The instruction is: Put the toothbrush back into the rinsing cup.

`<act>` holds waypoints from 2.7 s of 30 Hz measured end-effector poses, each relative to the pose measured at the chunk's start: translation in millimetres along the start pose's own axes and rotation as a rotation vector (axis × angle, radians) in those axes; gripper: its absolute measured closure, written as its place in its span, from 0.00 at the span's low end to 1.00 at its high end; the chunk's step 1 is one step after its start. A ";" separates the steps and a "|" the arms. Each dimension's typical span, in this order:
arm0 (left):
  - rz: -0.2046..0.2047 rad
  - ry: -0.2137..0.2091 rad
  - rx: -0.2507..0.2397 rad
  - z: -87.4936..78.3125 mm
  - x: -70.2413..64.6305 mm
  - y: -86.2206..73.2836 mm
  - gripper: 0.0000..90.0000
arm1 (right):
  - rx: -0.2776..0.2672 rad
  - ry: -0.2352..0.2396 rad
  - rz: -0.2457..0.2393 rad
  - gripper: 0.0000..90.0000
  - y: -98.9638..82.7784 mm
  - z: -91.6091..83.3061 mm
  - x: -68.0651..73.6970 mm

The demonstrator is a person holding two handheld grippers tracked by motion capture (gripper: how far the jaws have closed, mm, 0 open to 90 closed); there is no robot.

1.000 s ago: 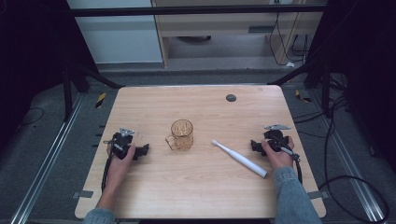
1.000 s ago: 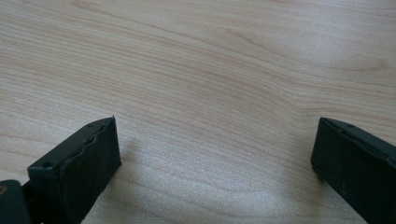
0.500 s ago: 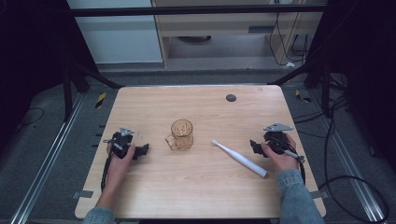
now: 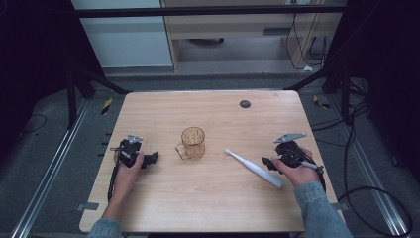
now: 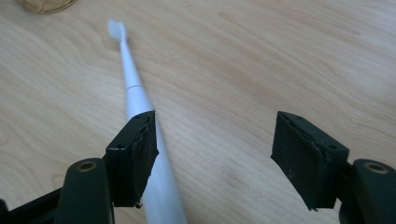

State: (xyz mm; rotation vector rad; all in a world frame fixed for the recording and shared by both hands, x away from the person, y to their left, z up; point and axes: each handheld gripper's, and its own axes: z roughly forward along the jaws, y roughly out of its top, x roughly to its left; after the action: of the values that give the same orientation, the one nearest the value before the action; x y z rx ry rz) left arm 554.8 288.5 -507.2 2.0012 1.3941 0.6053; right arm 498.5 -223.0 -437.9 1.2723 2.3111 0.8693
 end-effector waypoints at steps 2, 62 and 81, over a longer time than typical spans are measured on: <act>-0.001 0.000 -0.001 0.1 -0.1 0.0 0.00 | 0.033 -0.006 -0.035 0.31 3.0 1.0 4.0; 0.001 -0.003 -0.004 8.2 1.7 7.8 0.00 | 0.430 0.125 -0.247 0.64 51.1 73.4 45.5; 0.002 -0.004 -0.003 9.2 1.7 9.0 0.00 | 0.467 0.136 -0.220 0.73 55.2 82.1 45.0</act>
State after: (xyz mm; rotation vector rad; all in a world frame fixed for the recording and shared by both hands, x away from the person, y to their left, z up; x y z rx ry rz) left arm 567.5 285.7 -507.3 2.0009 1.3881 0.6037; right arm 556.4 -134.5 -463.1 1.1169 2.8078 0.3619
